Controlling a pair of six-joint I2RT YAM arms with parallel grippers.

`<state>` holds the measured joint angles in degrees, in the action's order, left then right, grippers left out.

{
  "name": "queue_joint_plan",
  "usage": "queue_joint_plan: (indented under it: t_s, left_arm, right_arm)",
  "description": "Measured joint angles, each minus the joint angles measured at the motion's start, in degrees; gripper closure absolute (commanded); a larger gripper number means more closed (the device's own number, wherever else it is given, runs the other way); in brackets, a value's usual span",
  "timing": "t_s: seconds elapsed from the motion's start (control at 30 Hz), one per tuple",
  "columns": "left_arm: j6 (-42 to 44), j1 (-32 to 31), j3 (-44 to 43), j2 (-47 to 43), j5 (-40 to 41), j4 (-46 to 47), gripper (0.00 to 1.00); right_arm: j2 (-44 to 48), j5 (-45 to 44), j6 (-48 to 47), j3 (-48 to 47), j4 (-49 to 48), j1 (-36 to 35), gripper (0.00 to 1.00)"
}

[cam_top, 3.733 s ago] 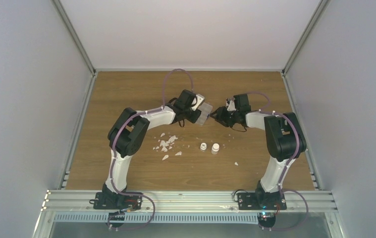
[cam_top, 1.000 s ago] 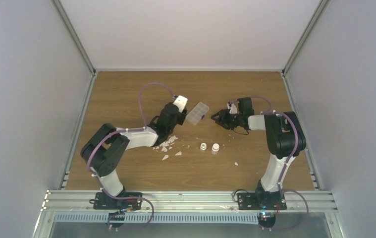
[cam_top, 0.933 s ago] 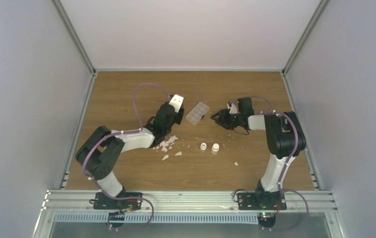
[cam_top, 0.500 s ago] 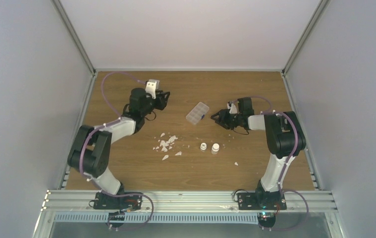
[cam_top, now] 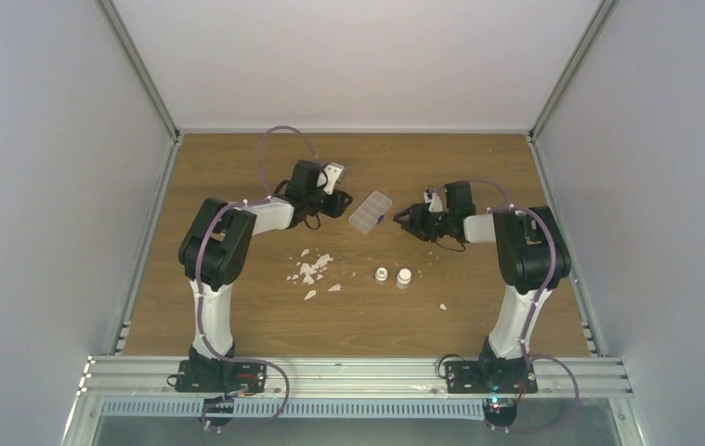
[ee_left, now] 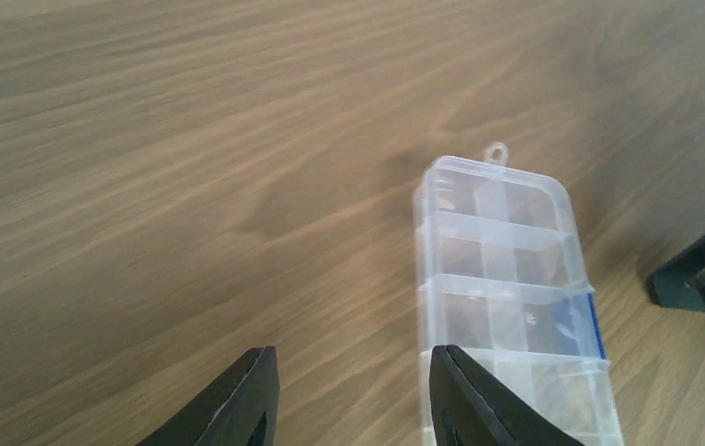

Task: Sort the pills into containers
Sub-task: Open the pill container at the center of the board.

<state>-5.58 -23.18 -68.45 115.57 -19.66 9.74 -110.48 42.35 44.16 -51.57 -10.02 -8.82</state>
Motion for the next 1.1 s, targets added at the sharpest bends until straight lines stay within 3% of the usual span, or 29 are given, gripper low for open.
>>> queue_joint_plan:
  t_s: [0.43,1.1]
  left_arm:
    - [3.9,-2.6,-5.0,3.6,-1.7,-6.7,0.01]
    - [6.2,-3.7,-7.4,5.9,-5.9,-9.4,0.54]
  right_arm:
    - [-0.7,0.6,0.0,-0.5,-0.4,0.0,0.0]
    - [-1.0,1.3,0.0,-0.6,-0.7,0.1,0.0]
